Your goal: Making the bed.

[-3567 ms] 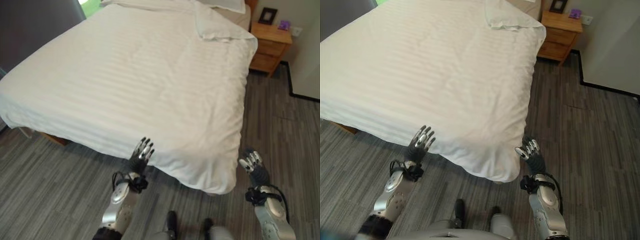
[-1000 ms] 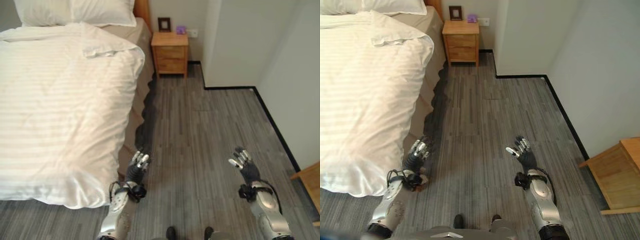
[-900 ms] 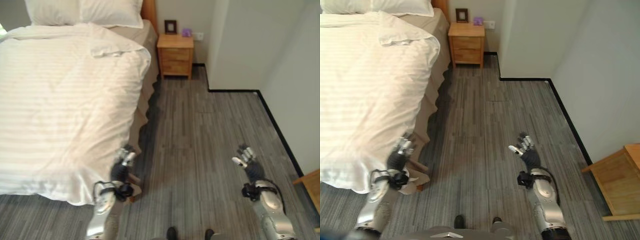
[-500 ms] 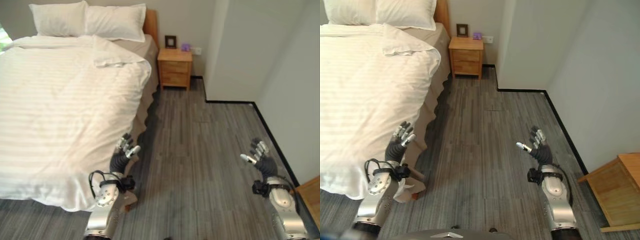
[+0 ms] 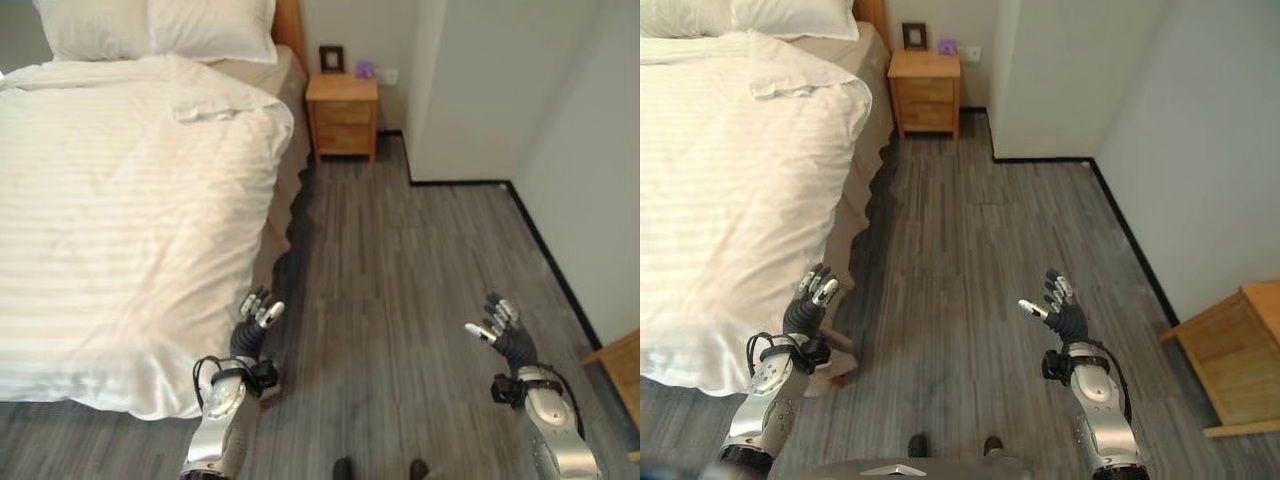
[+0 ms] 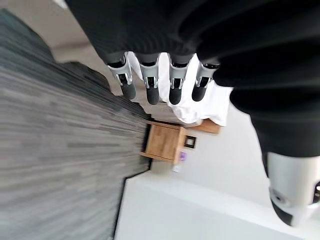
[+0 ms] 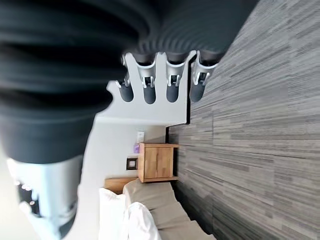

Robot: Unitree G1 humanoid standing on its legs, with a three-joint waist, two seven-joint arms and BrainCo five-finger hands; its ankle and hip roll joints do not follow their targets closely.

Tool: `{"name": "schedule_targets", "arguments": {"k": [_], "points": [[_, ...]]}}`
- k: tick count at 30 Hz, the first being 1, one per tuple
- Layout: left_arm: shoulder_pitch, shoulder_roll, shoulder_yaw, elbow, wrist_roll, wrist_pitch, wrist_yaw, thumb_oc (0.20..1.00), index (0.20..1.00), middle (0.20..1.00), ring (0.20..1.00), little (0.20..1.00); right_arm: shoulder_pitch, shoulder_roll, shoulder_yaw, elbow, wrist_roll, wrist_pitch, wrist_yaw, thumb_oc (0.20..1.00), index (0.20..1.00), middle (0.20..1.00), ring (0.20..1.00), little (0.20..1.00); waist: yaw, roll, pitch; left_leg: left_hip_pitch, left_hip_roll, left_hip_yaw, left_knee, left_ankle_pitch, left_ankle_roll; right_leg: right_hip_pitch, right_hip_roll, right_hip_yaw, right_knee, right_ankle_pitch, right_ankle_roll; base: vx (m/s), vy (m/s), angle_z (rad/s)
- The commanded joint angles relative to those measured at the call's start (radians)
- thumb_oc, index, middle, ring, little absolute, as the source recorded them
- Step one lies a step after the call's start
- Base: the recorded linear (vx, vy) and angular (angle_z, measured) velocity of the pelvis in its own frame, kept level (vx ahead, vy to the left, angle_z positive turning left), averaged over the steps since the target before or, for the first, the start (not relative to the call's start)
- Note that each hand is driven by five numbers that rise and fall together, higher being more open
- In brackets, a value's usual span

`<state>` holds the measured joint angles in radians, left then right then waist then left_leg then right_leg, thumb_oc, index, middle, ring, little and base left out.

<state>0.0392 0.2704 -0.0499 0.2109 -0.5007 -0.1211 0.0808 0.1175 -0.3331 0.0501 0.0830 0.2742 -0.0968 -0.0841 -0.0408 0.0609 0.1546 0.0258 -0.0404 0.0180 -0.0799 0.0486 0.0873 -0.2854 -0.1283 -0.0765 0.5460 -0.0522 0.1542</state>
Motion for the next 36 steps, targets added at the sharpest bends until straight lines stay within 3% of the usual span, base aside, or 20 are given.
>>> {"name": "schedule_targets", "arguments": {"k": [1,3,7,10,13,14,15,17,19,23,24,25,27,28,30,31,33,34,35,36], "points": [[-0.042,0.05,0.042,-0.042,0.011,-0.067,0.018,1.0,1.0,1.0,1.0,1.0,-0.061,0.022,0.003,-0.024,-0.019,-0.062,-0.008,1.0,1.0,1.0,1.0,1.0,-0.02,-0.033,0.023,0.155,0.0,-0.03,0.018,-0.16,-0.003,-0.045,-0.013,-0.01,-0.075,0.147,0.0,0.26,0.026,-0.01],[-0.051,0.054,0.04,-0.05,0.013,-0.072,0.018,1.0,1.0,1.0,1.0,1.0,-0.061,0.024,0.004,-0.023,-0.012,-0.064,-0.003,1.0,1.0,1.0,1.0,1.0,-0.04,-0.033,0.023,0.195,0.003,-0.039,0.004,-0.17,-0.015,-0.075,0.001,-0.025,-0.148,0.139,-0.002,0.48,-0.027,0.08],[-0.1,0.055,0.027,-0.033,0.004,-0.09,0.018,1.0,1.0,1.0,1.0,1.0,-0.069,0.016,0.031,-0.006,0.001,-0.069,0.004,1.0,1.0,1.0,1.0,1.0,-0.112,-0.038,0.023,0.313,0.046,-0.094,-0.007,-0.218,-0.073,-0.091,0.086,-0.051,-0.559,0.225,0.026,0.55,-0.129,0.3],[-0.11,0.044,0.005,-0.034,0.004,-0.095,0.024,1.0,1.0,1.0,1.0,1.0,-0.06,0.004,0.035,-0.027,-0.007,-0.061,0.011,1.0,1.0,1.0,1.0,1.0,-0.133,-0.045,0.009,0.354,0.072,-0.116,0.023,-0.209,-0.102,-0.093,0.093,-0.078,-0.603,0.266,0.029,0.59,-0.198,0.43],[-0.088,0.021,-0.013,-0.042,-0.015,-0.089,0.002,1.0,1.0,1.0,1.0,1.0,-0.058,-0.011,0.039,-0.033,0.01,-0.066,0.016,1.0,1.0,1.0,1.0,1.0,-0.131,-0.015,-0.003,0.306,0.109,-0.096,0.254,0.0,-0.187,-0.022,0.104,-0.118,-0.532,0.241,-0.025,0.6,-0.195,0.58],[-0.073,0.013,-0.014,-0.041,-0.02,-0.087,-0.003,1.0,1.0,1.0,1.0,1.0,-0.056,-0.017,0.042,-0.03,0.022,-0.074,0.013,1.0,1.0,1.0,1.0,1.0,-0.132,-0.021,-0.005,0.232,0.107,-0.093,0.455,0.135,-0.223,0.012,0.107,-0.114,-0.526,0.222,-0.053,0.59,-0.318,0.39],[-0.067,0.015,-0.015,-0.048,-0.036,-0.078,-0.005,1.0,1.0,1.0,1.0,1.0,-0.06,-0.028,0.043,-0.034,0.031,-0.072,0.019,1.0,1.0,1.0,1.0,1.0,-0.118,-0.039,0.0,0.142,0.11,-0.059,0.615,0.198,-0.234,0.066,0.104,-0.119,-0.53,0.197,-0.078,0.72,-0.48,0.23],[-0.057,0.021,-0.003,-0.082,-0.067,-0.071,-0.027,1.0,1.0,1.0,1.0,1.0,-0.072,-0.031,0.046,-0.034,0.076,-0.079,0.024,1.0,1.0,1.0,1.0,1.0,-0.073,-0.083,0.028,0.012,0.138,0.04,0.894,0.201,-0.211,0.195,0.113,-0.119,-0.566,0.145,-0.135,0.84,-0.541,-0.04],[-0.04,0.022,0.003,-0.089,-0.069,-0.067,-0.031,1.0,1.0,1.0,1.0,1.0,-0.096,-0.051,0.049,-0.004,0.059,-0.063,0.007,1.0,1.0,1.0,1.0,1.0,0.025,-0.12,0.065,-0.253,0.1,0.086,1.027,0.072,-0.169,0.358,0.112,-0.062,-0.625,0.078,-0.145,0.76,-0.3,-0.5],[-0.018,0.016,0.007,-0.082,-0.083,-0.072,-0.048,1.0,1.0,1.0,1.0,1.0,-0.115,-0.055,0.056,-0.03,0.06,-0.066,0.028,1.0,1.0,1.0,1.0,1.0,0.082,-0.116,0.05,-0.362,0.081,0.079,0.733,0.061,-0.147,0.446,0.104,-0.028,-0.633,0.027,-0.127,0.63,-0.009,-0.68],[-0.006,0.017,0.008,-0.078,-0.076,-0.073,-0.054,1.0,1.0,1.0,1.0,1.0,-0.12,-0.054,0.058,-0.038,0.061,-0.072,0.035,1.0,1.0,1.0,1.0,1.0,0.099,-0.103,0.036,-0.371,0.089,0.092,0.563,0.074,-0.146,0.481,0.11,-0.028,-0.633,-0.003,-0.117,1.15,0.12,-0.34],[0.016,0.015,0.006,-0.073,-0.073,-0.076,-0.06,1.0,1.0,1.0,1.0,1.0,-0.116,-0.052,0.078,-0.039,0.051,-0.073,0.049,1.0,1.0,1.0,1.0,1.0,0.133,-0.08,0.008,-0.334,0.072,0.097,0.199,0.126,-0.15,0.542,0.111,-0.017,-0.633,-0.041,-0.096,0.89,0.113,-0.32],[0.027,0.008,0.01,-0.074,-0.074,-0.075,-0.062,1.0,1.0,1.0,1.0,1.0,-0.111,-0.051,0.085,-0.043,0.041,-0.074,0.058,1.0,1.0,1.0,1.0,1.0,0.142,-0.08,-0.006,-0.305,0.049,0.1,0.062,0.158,-0.146,0.578,0.109,-0.014,-0.633,-0.065,-0.086,0.85,0.103,-0.55],[0.03,0.001,0.019,-0.072,-0.063,-0.076,-0.061,1.0,1.0,1.0,1.0,1.0,-0.115,-0.06,0.088,-0.035,-0.01,-0.069,0.064,1.0,1.0,1.0,1.0,1.0,0.149,-0.072,-0.04,-0.379,0.087,0.199,-0.007,0.148,-0.165,0.655,0.096,-0.027,-0.633,-0.092,-0.068,0.84,0.091,-0.27],[0.03,0.009,0.024,-0.082,-0.057,-0.074,-0.065,1.0,1.0,1.0,1.0,1.0,-0.117,-0.059,0.091,-0.036,-0.036,-0.059,0.069,1.0,1.0,1.0,1.0,1.0,0.155,-0.08,-0.052,-0.358,0.089,0.264,-0.007,0.168,-0.163,0.689,0.085,-0.018,-0.633,-0.08,-0.062,0.74,0.079,0.15],[0.034,0.011,0.048,-0.101,-0.098,-0.071,-0.093,1.0,1.0,1.0,1.0,1.0,-0.123,-0.049,0.092,-0.057,-0.035,-0.055,0.085,1.0,1.0,1.0,1.0,1.0,0.147,-0.085,-0.072,-0.304,0.078,0.328,0.002,0.182,-0.135,0.717,0.073,-0.016,-0.619,-0.074,-0.048,0.89,0.112,0.31],[0.026,-0.007,0.051,-0.097,-0.147,-0.085,-0.114,1.0,1.0,1.0,1.0,1.0,-0.116,-0.023,0.115,-0.061,-0.038,-0.054,0.098,1.0,1.0,1.0,1.0,1.0,0.168,-0.121,-0.099,-0.283,0.049,0.366,0.034,0.186,-0.083,0.695,0.004,-0.046,-0.455,0.042,0.004,0.81,0.152,0.49],[0.023,-0.011,0.046,-0.108,-0.148,-0.086,-0.119,1.0,1.0,1.0,1.0,1.0,-0.108,-0.014,0.113,-0.061,-0.046,-0.058,0.104,1.0,1.0,1.0,1.0,1.0,0.184,-0.157,-0.111,-0.284,-0.006,0.343,0.087,0.117,-0.049,0.649,-0.052,-0.052,-0.243,0.182,0.066,0.8,0.233,0.21],[0.016,-0.01,0.04,-0.12,-0.157,-0.084,-0.122,1.0,1.0,1.0,1.0,1.0,-0.1,-0.006,0.121,-0.062,-0.052,-0.059,0.108,1.0,1.0,1.0,1.0,1.0,0.186,-0.159,-0.106,-0.261,-0.026,0.317,0.132,0.062,-0.024,0.596,-0.077,-0.04,-0.054,0.349,0.076,0.88,0.301,0.07],[0.003,-0.005,0.053,-0.142,-0.193,-0.091,-0.126,1.0,1.0,1.0,1.0,1.0,-0.109,0.014,0.127,-0.065,-0.029,-0.061,0.105,1.0,1.0,1.0,1.0,1.0,0.176,-0.147,-0.089,-0.21,-0.026,0.3,0.16,0.003,-0.003,0.52,-0.098,-0.025,0.061,0.398,0.064,0.59,0.203,0.12]]}}
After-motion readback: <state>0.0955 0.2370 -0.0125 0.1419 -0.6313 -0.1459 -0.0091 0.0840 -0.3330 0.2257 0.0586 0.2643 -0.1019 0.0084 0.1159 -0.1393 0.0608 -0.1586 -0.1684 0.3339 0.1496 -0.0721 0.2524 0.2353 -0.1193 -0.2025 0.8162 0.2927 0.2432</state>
